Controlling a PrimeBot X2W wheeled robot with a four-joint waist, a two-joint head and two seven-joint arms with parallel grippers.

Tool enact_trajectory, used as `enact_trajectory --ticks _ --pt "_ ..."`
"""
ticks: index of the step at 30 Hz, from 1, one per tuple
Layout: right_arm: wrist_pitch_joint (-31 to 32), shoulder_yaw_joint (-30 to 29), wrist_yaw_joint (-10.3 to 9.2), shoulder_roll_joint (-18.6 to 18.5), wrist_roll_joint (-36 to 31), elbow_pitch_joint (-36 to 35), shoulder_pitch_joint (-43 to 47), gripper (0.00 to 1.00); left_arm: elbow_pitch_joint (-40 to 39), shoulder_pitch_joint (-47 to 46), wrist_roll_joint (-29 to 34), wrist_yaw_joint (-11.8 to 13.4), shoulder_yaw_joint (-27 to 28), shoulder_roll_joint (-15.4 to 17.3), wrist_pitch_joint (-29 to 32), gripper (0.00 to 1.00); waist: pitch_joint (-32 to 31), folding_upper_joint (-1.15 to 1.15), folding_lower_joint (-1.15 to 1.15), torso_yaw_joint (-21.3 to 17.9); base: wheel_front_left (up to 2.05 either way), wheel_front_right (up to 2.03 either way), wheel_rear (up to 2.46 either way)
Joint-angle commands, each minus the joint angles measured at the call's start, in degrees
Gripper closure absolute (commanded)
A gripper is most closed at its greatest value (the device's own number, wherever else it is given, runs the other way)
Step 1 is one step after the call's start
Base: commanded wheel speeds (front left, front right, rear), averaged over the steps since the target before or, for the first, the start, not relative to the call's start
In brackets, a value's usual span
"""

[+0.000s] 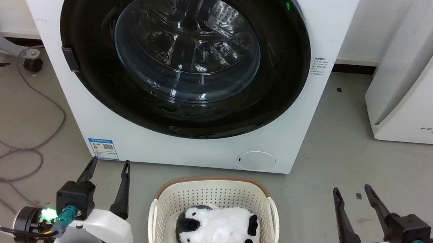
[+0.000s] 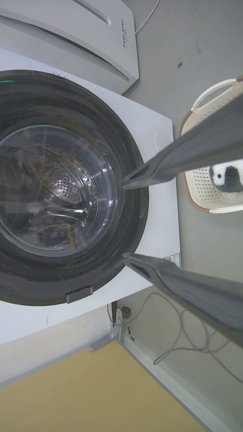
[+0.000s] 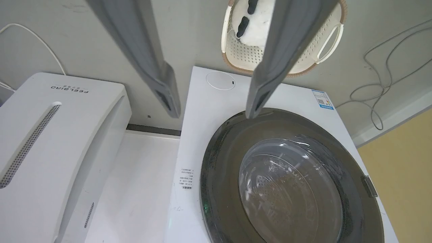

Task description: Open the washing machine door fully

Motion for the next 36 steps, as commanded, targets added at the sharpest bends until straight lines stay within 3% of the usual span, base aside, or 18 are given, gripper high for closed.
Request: enact_trajectory --ticks 1,23,24,25,26,36 --pt "-0.7 -0.3 0.00 0.0 1.1 -0.2 0.0 0.00 0.1 -0.2 -0.5 0.4 -0.2 0.0 -0.7 0.00 0.0 0.00 0.00 0.0 0.00 0.00 0.00" --pt "-3.2 -1.1 0.01 0.0 8.8 -1.9 0.0 0.00 0.3 -0.5 -1.5 1.6 -0.8 0.0 -3.2 0.00 0.2 0.00 0.00 0.1 0.00 0.00 0.00" --pt "-3.3 -1.1 0.01 0.0 9.2 -1.9 0.0 0.08 0.4 -0.5 -1.6 1.6 -0.8 0.0 -3.3 0.00 0.3 0.00 0.00 0.2 0.00 0.00 0.00" --pt "-3.4 -1.2 0.01 0.0 9.5 -2.0 0.0 0.62 0.4 -0.5 -1.6 1.7 -0.9 0.0 -3.4 0.00 0.3 0.00 0.00 0.2 0.00 0.00 0.00" --pt "-3.6 -1.2 0.01 0.0 9.9 -2.0 -0.1 1.00 0.4 -0.6 -1.7 1.7 -0.9 0.0 -3.6 0.00 0.4 0.00 0.00 0.2 0.00 0.00 0.00" --pt "-4.7 -1.4 0.02 0.0 24.1 -1.0 -0.9 1.00 0.5 -0.8 -2.3 2.3 -1.1 0.0 -4.8 0.00 0.8 0.00 0.00 0.3 0.00 0.00 0.00"
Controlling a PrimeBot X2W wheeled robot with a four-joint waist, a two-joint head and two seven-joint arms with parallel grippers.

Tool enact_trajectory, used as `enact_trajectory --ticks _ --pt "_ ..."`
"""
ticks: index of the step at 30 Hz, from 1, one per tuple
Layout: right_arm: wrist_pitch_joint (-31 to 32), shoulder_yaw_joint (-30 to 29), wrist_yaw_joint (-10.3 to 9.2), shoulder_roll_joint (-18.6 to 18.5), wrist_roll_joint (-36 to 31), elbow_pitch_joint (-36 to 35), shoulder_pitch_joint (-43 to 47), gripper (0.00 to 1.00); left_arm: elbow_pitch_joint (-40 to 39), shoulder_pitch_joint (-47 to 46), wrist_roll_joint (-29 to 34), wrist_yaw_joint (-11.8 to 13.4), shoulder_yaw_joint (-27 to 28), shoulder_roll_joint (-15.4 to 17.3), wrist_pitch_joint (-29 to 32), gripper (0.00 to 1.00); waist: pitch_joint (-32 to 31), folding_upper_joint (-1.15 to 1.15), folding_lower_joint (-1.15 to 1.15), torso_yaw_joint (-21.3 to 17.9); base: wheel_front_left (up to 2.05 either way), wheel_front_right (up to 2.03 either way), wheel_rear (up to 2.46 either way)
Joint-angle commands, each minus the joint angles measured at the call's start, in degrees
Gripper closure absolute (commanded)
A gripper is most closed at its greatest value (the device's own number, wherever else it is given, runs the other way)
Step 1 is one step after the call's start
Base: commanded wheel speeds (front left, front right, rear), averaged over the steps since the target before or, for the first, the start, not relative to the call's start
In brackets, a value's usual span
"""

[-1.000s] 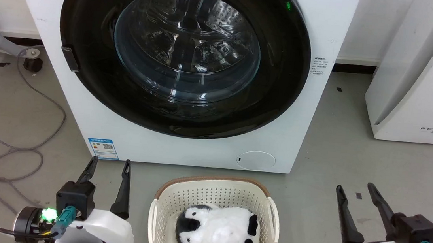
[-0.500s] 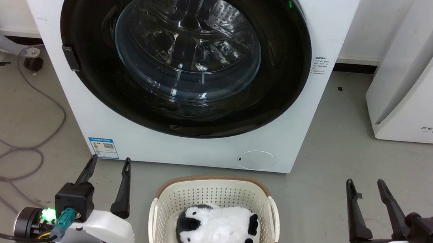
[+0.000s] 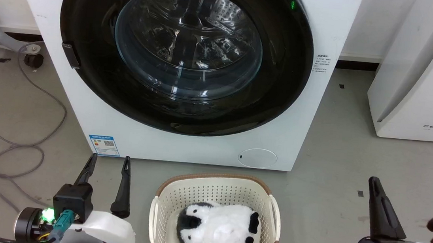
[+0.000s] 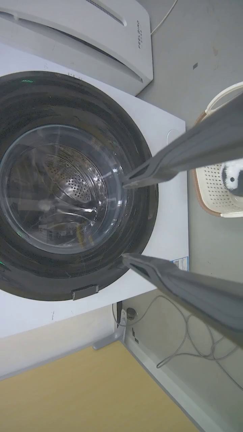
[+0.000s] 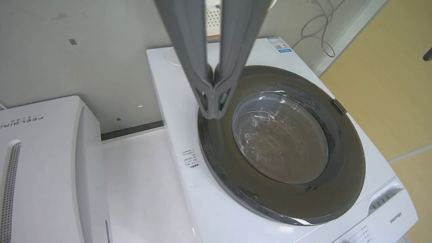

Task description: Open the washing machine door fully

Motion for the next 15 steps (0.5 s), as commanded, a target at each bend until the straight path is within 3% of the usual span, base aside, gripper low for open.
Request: enact_trajectory --ticks 1,9,15 --pt "-0.8 -0.1 0.02 0.0 6.1 0.5 -1.1 1.00 0.3 -0.8 -0.4 0.5 -0.2 0.0 -0.7 0.00 0.1 0.00 0.00 0.1 0.00 0.00 0.00" --pt "-1.3 -0.4 0.02 0.0 24.5 1.4 -2.4 1.00 0.4 -1.3 -0.8 0.9 -0.4 0.0 -1.7 0.00 0.6 0.00 0.00 0.3 0.00 0.00 0.00" --pt "0.4 -2.9 0.02 0.0 33.4 3.9 -4.6 1.00 0.4 -1.7 -1.1 1.2 -0.5 0.0 -2.4 0.00 1.2 0.00 0.00 0.7 0.00 0.00 0.00"
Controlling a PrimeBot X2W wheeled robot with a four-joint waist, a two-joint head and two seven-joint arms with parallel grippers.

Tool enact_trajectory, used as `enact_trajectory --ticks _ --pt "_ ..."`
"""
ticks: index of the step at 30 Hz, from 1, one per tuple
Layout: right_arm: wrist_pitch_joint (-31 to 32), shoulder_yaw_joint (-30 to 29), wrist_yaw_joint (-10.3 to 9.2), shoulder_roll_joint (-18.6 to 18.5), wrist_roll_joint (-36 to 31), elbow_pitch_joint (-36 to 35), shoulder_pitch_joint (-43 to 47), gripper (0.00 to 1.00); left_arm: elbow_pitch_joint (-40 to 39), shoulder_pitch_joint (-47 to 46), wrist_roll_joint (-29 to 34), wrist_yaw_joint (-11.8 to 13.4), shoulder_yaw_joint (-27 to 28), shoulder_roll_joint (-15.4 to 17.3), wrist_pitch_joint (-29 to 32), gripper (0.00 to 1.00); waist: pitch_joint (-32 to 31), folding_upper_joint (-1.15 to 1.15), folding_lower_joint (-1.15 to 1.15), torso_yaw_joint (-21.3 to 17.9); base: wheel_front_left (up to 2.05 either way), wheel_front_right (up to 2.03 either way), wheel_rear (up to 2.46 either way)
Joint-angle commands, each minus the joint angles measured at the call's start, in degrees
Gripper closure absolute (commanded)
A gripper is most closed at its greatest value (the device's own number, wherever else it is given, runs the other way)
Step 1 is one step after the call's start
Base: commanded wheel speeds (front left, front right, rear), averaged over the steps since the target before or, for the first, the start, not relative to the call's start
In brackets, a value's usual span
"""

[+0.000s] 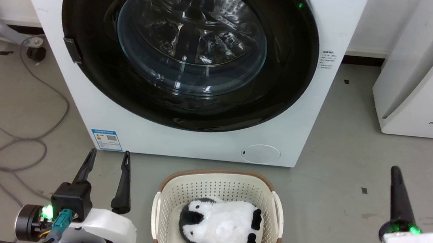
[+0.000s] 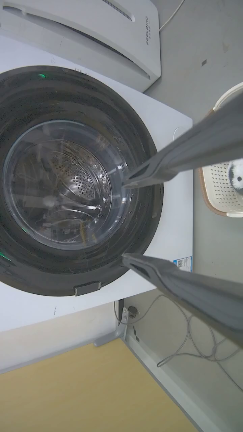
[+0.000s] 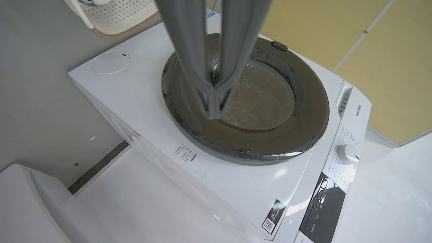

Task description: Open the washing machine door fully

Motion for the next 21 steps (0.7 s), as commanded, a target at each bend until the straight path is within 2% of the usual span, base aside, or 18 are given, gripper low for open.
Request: enact_trajectory --ticks 1,7,21 --pt "0.5 -0.9 0.03 0.0 3.2 1.1 -1.7 1.00 0.1 -1.2 -0.4 0.3 -0.1 0.0 -0.7 0.00 0.3 0.00 0.00 0.2 0.00 0.00 0.00" --pt "2.6 -3.4 0.03 -0.2 7.7 4.9 -6.0 1.00 0.1 -1.9 -0.6 0.4 -0.3 0.0 -1.4 0.00 1.5 0.00 0.00 0.8 0.00 0.00 0.00" --pt "7.1 -6.1 0.04 -4.7 15.8 14.8 -20.7 1.00 -0.3 -5.1 -1.4 1.0 -1.0 0.0 -3.1 0.00 6.3 0.00 0.00 3.4 0.00 0.00 0.00"
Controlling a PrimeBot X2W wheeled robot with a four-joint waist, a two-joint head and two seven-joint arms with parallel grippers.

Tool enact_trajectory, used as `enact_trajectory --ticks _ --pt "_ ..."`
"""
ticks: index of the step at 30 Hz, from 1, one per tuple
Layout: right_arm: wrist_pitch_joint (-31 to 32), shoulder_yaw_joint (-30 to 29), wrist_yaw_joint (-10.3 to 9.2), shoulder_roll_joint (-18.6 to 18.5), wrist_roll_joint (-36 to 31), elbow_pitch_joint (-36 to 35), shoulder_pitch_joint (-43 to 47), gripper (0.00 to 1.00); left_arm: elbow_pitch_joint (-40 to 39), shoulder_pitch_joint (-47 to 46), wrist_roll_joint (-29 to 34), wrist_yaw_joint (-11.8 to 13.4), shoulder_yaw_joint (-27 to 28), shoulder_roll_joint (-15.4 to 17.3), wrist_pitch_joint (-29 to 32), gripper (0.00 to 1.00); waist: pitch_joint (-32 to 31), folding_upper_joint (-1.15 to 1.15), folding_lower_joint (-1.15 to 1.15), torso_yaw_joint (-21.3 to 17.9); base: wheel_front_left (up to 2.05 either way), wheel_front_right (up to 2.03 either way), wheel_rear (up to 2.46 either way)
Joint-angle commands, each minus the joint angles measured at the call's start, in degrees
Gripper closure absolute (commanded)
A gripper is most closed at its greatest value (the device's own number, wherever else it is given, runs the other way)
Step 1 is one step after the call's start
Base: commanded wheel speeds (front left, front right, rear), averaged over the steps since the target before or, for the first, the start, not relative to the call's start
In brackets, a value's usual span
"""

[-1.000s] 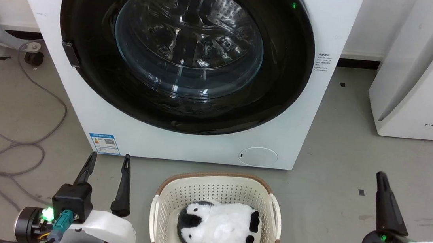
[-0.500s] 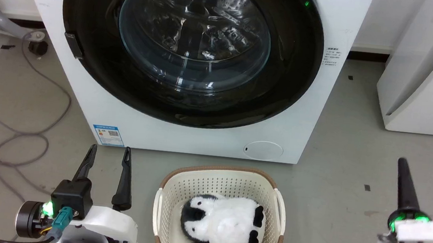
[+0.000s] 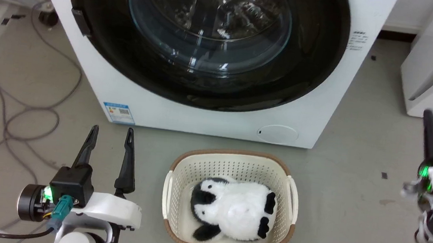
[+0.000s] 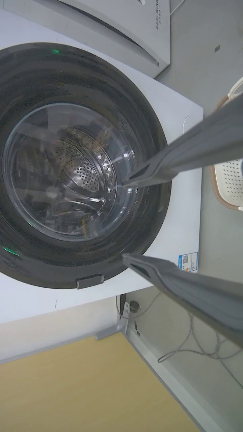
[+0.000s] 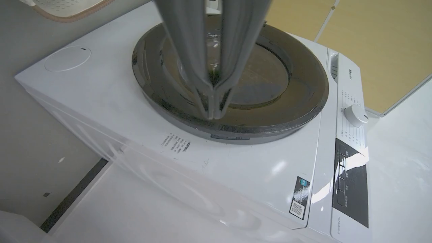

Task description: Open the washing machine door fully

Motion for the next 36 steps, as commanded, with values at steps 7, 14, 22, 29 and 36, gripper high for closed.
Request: enact_trajectory --ticks 7,14,22,29,36 --pt "1.7 0.3 0.04 -2.8 4.3 5.1 -9.4 1.00 -0.3 -2.3 -1.4 1.0 -0.6 0.0 -1.2 0.00 3.2 0.00 0.00 1.9 0.00 0.00 0.00" --pt "2.8 2.3 0.04 -5.1 6.4 10.4 -18.7 1.00 -0.5 -4.2 -2.1 1.4 -1.1 0.0 -2.1 0.00 6.3 0.00 0.00 3.3 0.00 0.00 0.00" --pt "4.3 4.7 0.05 -7.4 9.1 16.9 -29.5 1.00 -0.8 -6.2 -3.0 2.0 -1.4 0.0 -3.0 0.00 9.7 0.00 0.00 5.0 0.00 0.00 0.00" --pt "5.7 8.0 0.05 -9.1 10.5 22.7 -38.2 1.00 -0.9 -7.8 -3.5 2.4 -1.2 0.0 -3.9 0.00 12.4 0.00 0.00 6.3 0.00 0.00 0.00" --pt "7.8 11.0 0.05 -9.9 12.7 27.3 -44.4 1.00 -0.9 -9.1 -4.6 3.1 -2.1 0.0 -4.7 0.00 14.6 0.00 0.00 7.8 0.00 0.00 0.00"
